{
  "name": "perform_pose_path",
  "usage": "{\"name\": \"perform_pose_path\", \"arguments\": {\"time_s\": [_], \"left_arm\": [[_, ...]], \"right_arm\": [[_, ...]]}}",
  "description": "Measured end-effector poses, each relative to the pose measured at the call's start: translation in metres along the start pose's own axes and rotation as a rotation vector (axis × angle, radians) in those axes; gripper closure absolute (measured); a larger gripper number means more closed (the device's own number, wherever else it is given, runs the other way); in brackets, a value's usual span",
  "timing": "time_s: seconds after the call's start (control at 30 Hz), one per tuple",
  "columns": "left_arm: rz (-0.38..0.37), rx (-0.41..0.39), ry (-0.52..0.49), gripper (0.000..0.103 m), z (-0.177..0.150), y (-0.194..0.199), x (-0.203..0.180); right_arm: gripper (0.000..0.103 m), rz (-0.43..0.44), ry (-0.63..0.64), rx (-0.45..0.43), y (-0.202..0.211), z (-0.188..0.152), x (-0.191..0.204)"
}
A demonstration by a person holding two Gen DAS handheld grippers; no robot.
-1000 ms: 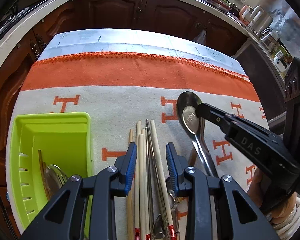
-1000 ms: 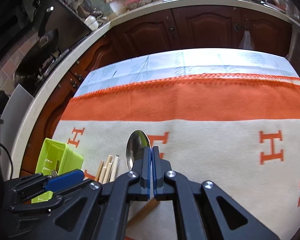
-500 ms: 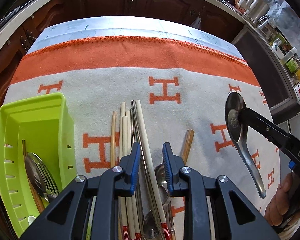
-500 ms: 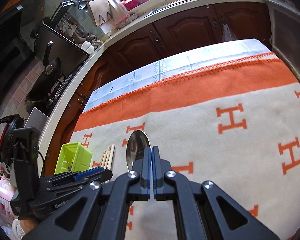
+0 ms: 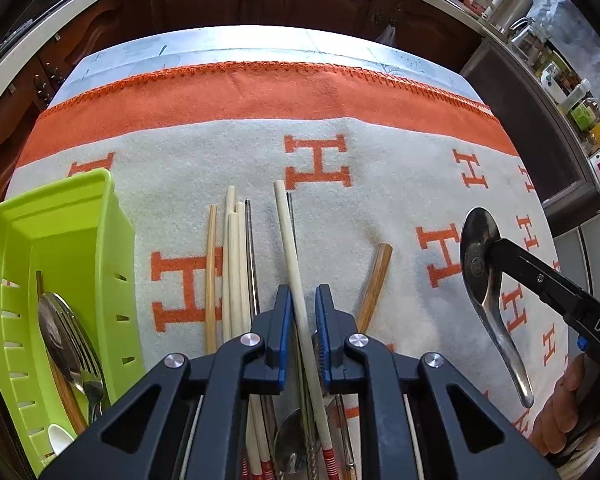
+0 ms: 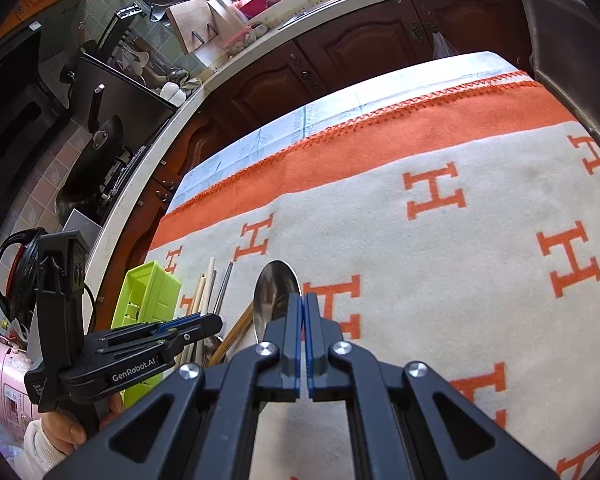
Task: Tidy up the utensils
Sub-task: 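Lower the white chopstick into the green tray with the left tool while the right tool places the spoon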
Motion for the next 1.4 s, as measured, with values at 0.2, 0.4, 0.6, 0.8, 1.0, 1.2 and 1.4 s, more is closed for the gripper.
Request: {"name": "perform_pose_path", "arguments": {"time_s": [0.2, 0.4, 0.6, 0.8, 1.0, 1.2, 1.4], "left_arm": [[0.013, -0.017, 0.021, 0.098, -0.008, 0.006, 0.004], [0.0, -0.077, 0.028, 0.1, -0.015, 0.031, 0.0], [-0.075, -0.141, 0.037, 0.1, -0.024, 0.064, -0.011], [-0.123, -0.186, 0.019, 0.1, -0.039, 0.099, -0.022], [-0.128, -0.203, 0.055, 0.1, -0.064, 0.137, -0.016], [-0.037, -0.245, 0.086, 0.1, -0.087, 0.185, 0.02], [0.088, -0.256, 0.123, 0.1, -0.106, 0.203, 0.068]], "right_arm": [[0.102, 0.003, -0.02, 0.002, 0.002, -0.005, -0.008], [0.102, 0.026, -0.032, -0.009, 0.01, -0.007, -0.007], [0.102, 0.062, -0.021, -0.006, 0.023, -0.016, 0.007], [0.102, 0.091, 0.02, 0.002, 0.038, -0.035, 0.031], [0.102, 0.11, 0.07, 0.03, 0.049, -0.061, 0.059], [0.102, 0.132, 0.13, 0.056, 0.056, -0.084, 0.101], [0.102, 0.137, 0.217, 0.086, 0.046, -0.107, 0.156]]}}
Point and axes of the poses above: each gripper's, at about its wrist camera, not at the fingertips, and y roughly against the way its jaws point, x to its left, z to its top, the point moved 9 cm from there along -y, roughly the way its jaws point, and after that the axes turned 10 degrees about -y, right-handed, at the moved point
